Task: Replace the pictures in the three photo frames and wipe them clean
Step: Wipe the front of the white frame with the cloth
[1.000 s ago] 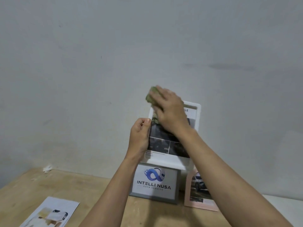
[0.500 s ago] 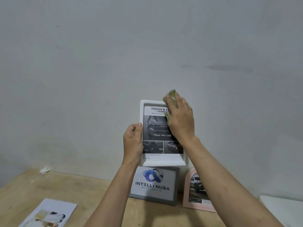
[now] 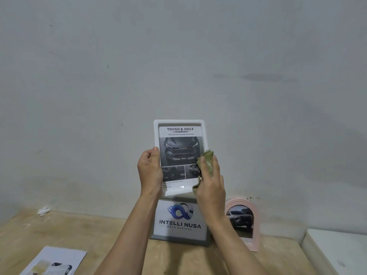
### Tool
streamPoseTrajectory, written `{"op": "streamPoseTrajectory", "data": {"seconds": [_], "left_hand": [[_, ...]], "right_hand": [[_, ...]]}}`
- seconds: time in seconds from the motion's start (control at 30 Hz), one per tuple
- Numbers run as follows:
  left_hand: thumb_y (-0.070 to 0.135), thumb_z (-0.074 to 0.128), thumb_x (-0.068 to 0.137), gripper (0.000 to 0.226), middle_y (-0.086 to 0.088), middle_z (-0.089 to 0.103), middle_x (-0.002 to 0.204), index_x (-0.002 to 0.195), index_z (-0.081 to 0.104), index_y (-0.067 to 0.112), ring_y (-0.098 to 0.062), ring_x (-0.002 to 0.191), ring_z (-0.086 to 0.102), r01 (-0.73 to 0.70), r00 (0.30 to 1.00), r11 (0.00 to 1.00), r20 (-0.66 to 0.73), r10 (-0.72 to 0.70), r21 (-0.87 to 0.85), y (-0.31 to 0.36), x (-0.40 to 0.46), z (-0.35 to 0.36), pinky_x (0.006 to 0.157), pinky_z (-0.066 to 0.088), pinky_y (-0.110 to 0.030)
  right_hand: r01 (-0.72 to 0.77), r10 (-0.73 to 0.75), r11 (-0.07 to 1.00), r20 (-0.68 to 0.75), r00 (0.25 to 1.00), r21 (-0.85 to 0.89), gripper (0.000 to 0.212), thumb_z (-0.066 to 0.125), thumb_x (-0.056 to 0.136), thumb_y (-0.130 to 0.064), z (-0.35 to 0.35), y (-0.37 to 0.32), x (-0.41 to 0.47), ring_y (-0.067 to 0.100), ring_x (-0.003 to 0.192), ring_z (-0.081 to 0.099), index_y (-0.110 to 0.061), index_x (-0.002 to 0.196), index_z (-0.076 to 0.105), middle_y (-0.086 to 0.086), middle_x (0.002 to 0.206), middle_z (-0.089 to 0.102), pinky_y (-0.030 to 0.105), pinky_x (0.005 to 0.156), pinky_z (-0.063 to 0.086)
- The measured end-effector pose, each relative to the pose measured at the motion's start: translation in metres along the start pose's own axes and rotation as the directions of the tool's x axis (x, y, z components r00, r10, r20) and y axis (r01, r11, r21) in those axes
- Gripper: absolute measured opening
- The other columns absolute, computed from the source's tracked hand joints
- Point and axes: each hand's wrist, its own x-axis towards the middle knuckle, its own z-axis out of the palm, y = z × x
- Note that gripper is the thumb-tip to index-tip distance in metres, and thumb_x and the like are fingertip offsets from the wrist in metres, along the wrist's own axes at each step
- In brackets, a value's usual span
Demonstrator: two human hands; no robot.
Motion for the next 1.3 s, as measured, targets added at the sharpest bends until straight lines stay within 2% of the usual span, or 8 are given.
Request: {"op": "streamPoseTrajectory", "data": {"seconds": [0.17,0.27,0.4,0.53,0.67,0.77,0.93,1.3], "left_hand": [[0.029,0.048,0.104,0.026,-0.005,0.067,0.082,0.097,0.06,0.007,-0.017,0.07,0.064,0.063,0.995,0.998,-0.083,-0.062,0.002,-0.007,0.001,-0.003,0.052,0.051,-0.023],[0.031,0.048,0.103,0.025,-0.006,0.067,0.09,0.097,0.06,0.01,-0.022,0.082,0.064,0.011,0.994,0.998,-0.113,-0.003,0.069,-0.005,0.017,-0.011,0.063,0.05,-0.028],[0.032,0.045,0.104,0.027,-0.007,0.067,0.089,0.101,0.06,0.01,-0.023,0.079,0.065,0.024,0.999,0.991,-0.046,-0.018,0.128,-0.004,0.021,-0.017,0.055,0.05,-0.025],[0.032,0.046,0.104,0.032,-0.016,0.07,0.091,0.101,0.061,0.004,-0.027,0.073,0.069,0.088,0.978,0.985,0.173,-0.113,0.145,-0.007,0.004,-0.003,0.053,0.058,-0.03],[0.028,0.054,0.098,0.029,-0.021,0.065,0.081,0.09,0.064,0.003,-0.034,0.069,0.063,0.231,0.94,0.969,0.277,-0.2,-0.085,-0.007,-0.006,0.015,0.062,0.054,-0.039],[0.036,0.051,0.098,0.037,-0.014,0.071,0.094,0.097,0.074,0.007,-0.028,0.083,0.069,0.335,0.93,0.878,0.269,-0.25,-0.343,-0.001,0.012,0.006,0.068,0.056,-0.034],[0.034,0.045,0.103,0.04,-0.013,0.075,0.101,0.108,0.071,0.004,-0.022,0.093,0.074,0.502,0.832,0.832,0.395,-0.389,-0.237,-0.003,0.032,-0.017,0.078,0.057,-0.03],[0.032,0.048,0.103,0.035,-0.008,0.077,0.083,0.1,0.072,0.007,-0.027,0.077,0.072,0.519,0.844,0.854,0.166,-0.51,-0.014,-0.028,0.089,-0.064,0.078,0.058,-0.04]], "right_hand": [[0.042,-0.041,0.999,0.087,0.995,-0.003,0.078,0.059,0.084,0.003,0.006,0.019,-0.022,0.023,0.109,0.052,-0.031,0.149,0.031,0.0,0.16,0.017,0.032,0.08,0.056],[0.08,-0.094,0.993,0.162,0.982,0.089,0.072,0.053,0.085,0.004,0.0,0.028,-0.036,0.015,0.107,0.058,-0.036,0.143,0.037,-0.007,0.149,0.04,0.026,0.086,0.054],[-0.003,0.017,0.845,-0.021,1.0,0.535,0.066,0.049,0.087,0.01,-0.026,0.015,-0.014,0.003,0.106,0.062,-0.034,0.137,0.049,-0.015,0.131,0.055,0.019,0.085,0.054],[0.18,-0.116,0.862,-0.161,0.98,0.473,0.064,0.045,0.087,0.002,-0.042,-0.027,0.053,0.007,0.127,0.047,-0.021,0.146,0.039,-0.007,0.142,0.048,0.021,0.105,0.041],[0.403,-0.412,0.907,0.06,0.909,0.123,0.065,0.04,0.08,-0.011,-0.021,-0.053,0.092,0.029,0.137,0.037,-0.02,0.145,0.042,0.001,0.147,0.046,0.047,0.114,0.028],[0.381,-0.454,0.882,0.285,0.844,0.276,0.064,0.043,0.087,-0.004,0.005,-0.054,0.074,0.023,0.146,0.024,-0.027,0.146,0.037,-0.005,0.153,0.036,0.045,0.12,0.018],[0.305,-0.452,0.87,0.378,0.808,0.388,0.066,0.045,0.085,0.001,0.027,-0.048,0.046,0.016,0.147,0.017,-0.026,0.145,0.04,-0.007,0.156,0.03,0.032,0.122,0.011],[0.317,-0.539,0.839,0.603,0.588,0.441,0.064,0.046,0.083,0.004,0.06,-0.049,0.006,0.012,0.142,0.031,-0.029,0.138,0.05,-0.01,0.148,0.042,0.034,0.12,0.02]]}}
